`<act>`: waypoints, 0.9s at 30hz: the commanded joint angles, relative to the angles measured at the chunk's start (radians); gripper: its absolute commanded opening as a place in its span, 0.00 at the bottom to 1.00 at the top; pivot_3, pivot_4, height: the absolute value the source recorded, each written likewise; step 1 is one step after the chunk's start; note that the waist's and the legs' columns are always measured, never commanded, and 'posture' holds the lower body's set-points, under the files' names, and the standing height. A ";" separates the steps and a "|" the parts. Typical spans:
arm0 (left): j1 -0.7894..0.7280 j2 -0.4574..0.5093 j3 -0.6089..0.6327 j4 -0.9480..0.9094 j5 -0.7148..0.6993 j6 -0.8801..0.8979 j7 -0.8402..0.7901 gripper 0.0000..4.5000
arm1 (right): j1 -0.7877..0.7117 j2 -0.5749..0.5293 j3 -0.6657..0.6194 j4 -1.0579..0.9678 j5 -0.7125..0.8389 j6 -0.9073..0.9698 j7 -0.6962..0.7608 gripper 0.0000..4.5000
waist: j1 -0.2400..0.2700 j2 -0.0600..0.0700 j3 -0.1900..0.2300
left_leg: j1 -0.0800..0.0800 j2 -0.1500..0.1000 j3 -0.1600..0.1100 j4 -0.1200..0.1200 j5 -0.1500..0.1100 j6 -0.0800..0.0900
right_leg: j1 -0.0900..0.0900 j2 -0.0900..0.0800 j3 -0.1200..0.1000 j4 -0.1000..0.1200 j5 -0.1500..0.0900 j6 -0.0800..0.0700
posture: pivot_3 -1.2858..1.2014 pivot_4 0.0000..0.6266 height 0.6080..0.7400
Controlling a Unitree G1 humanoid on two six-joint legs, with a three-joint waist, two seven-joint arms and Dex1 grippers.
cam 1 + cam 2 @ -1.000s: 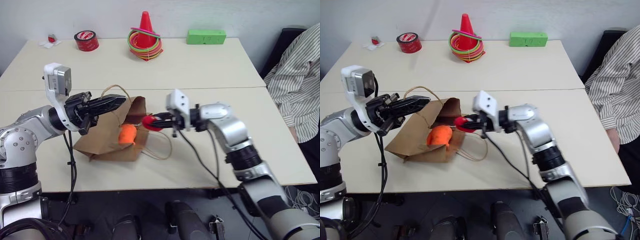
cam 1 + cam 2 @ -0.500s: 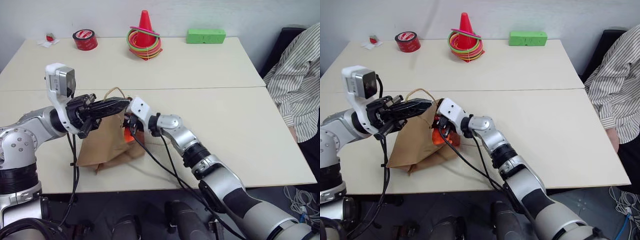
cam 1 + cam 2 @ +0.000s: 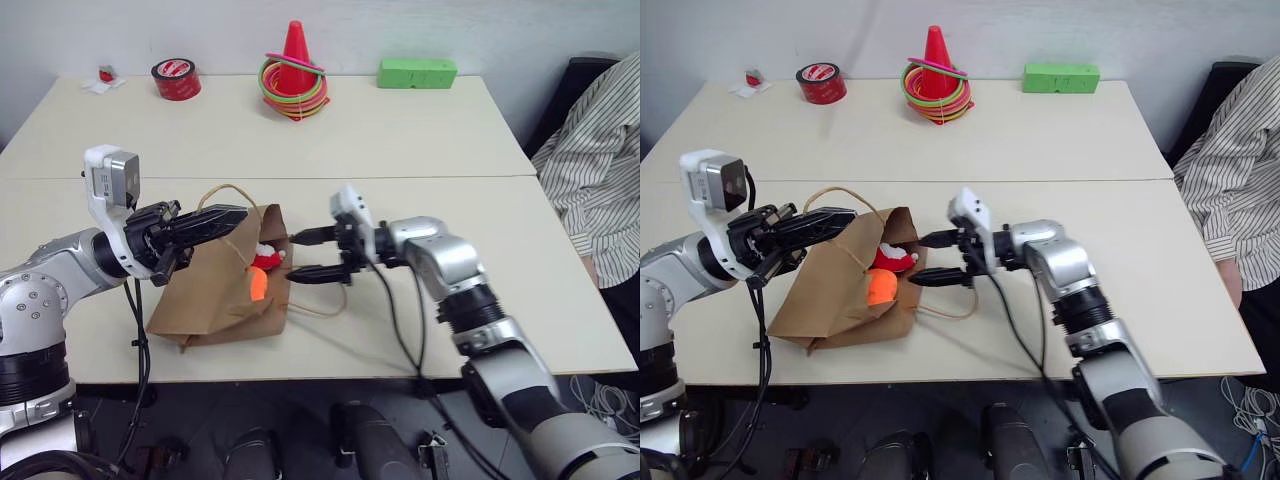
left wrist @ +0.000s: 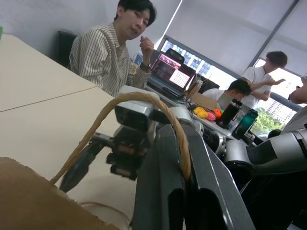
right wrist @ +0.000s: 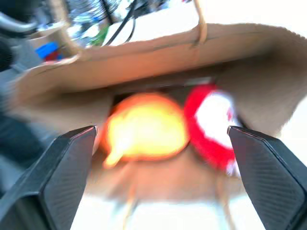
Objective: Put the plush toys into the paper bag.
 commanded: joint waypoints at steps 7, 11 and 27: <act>-0.010 0.026 0.004 -0.048 -0.009 -0.018 -0.019 0.00 | -0.085 0.045 0.079 0.245 -0.150 -0.021 -0.093 1.00 | -0.012 0.000 0.000 | 0.000 0.000 0.001 0.000 0.000 0.000 | -0.001 0.001 0.001 0.000 0.000 0.000 | 0.52 0.24 1.00; -0.015 0.026 0.004 -0.051 -0.009 -0.019 -0.015 0.00 | -0.134 0.086 0.122 0.369 -0.221 -0.076 -0.093 1.00 | -0.019 0.000 0.000 | 0.000 0.000 0.001 0.000 0.000 0.000 | 0.000 0.000 0.001 0.001 0.000 0.000 | 0.52 0.24 1.00; -0.004 -0.008 0.010 -0.057 0.016 -0.095 0.011 0.00 | -0.080 -0.066 -0.032 0.016 0.062 0.508 0.143 0.01 | -0.001 0.000 0.000 | -0.001 0.000 0.000 0.000 0.000 0.000 | 0.000 0.000 0.000 0.000 0.000 0.000 | 0.52 0.24 1.00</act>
